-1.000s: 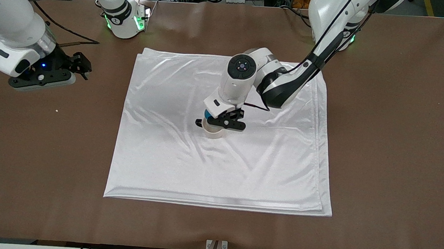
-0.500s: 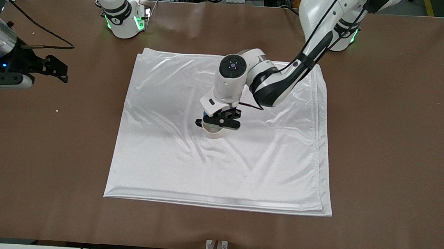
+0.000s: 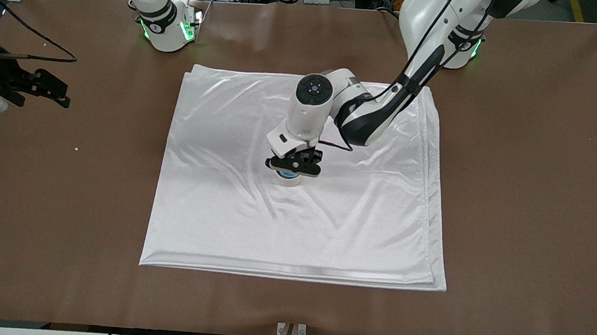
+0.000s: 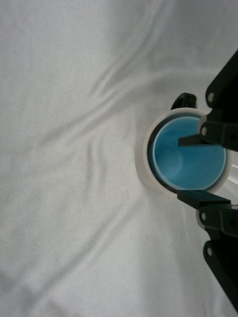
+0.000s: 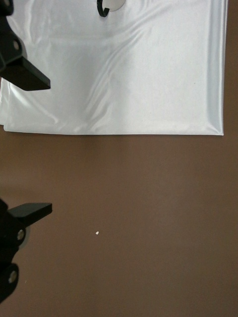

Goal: Place blue cup into white mug on cloth

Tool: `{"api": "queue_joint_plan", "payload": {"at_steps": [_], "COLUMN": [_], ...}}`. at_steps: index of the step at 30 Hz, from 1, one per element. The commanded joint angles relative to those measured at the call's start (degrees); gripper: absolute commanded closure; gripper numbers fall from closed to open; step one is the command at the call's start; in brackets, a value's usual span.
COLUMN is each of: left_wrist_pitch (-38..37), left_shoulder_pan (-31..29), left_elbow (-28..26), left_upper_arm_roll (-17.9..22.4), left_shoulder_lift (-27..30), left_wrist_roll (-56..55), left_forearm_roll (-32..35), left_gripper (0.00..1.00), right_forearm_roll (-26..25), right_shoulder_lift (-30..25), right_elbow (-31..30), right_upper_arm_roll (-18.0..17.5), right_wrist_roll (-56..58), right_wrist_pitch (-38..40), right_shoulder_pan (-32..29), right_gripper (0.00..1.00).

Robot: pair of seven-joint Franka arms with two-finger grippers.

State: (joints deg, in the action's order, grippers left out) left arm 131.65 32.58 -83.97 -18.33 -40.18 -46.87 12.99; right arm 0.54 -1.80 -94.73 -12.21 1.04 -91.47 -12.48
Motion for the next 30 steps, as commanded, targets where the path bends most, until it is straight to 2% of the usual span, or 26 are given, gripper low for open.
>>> {"api": "queue_joint_plan", "payload": {"at_steps": [1,4,9,16,21,30], "left_wrist_pitch": [0.1,-0.34,-2.26,-7.36,-12.37,-17.91], "left_shoulder_pan": [0.91,0.56,-0.41,-5.24,-8.32,-15.0], "left_elbow": [1.44,1.35,1.35,1.26,1.18,1.26], "left_upper_arm_roll": [1.19,1.72,3.48,3.48,3.39,2.86], "left_shoulder_lift": [1.15,3.08,6.6,12.4,16.62,22.33], "left_wrist_roll": [-1.47,-1.56,-1.47,-1.38,-0.95,3.62], "left_forearm_roll": [1.78,1.69,1.51,1.25,1.34,0.37], "left_gripper": [0.0,0.0,0.0,0.0,0.0,0.0], "right_forearm_roll": [0.69,0.69,0.69,0.42,-2.12,-1.77], "right_shoulder_lift": [-1.19,-1.37,-1.37,-1.28,-1.19,-0.84], "right_elbow": [-0.02,-0.1,-0.19,-0.19,-0.1,0.6], "right_upper_arm_roll": [-0.01,1.48,6.93,7.72,8.87,8.78], "right_wrist_roll": [-1.31,-1.31,-1.31,-1.57,-4.21,-4.38], "right_wrist_pitch": [0.59,0.59,0.33,-0.02,0.15,0.24], "right_shoulder_pan": [-1.06,-0.18,4.39,5.01,6.77,6.42], "right_gripper": [0.0,0.0,0.0,0.0,0.0,0.0]}}
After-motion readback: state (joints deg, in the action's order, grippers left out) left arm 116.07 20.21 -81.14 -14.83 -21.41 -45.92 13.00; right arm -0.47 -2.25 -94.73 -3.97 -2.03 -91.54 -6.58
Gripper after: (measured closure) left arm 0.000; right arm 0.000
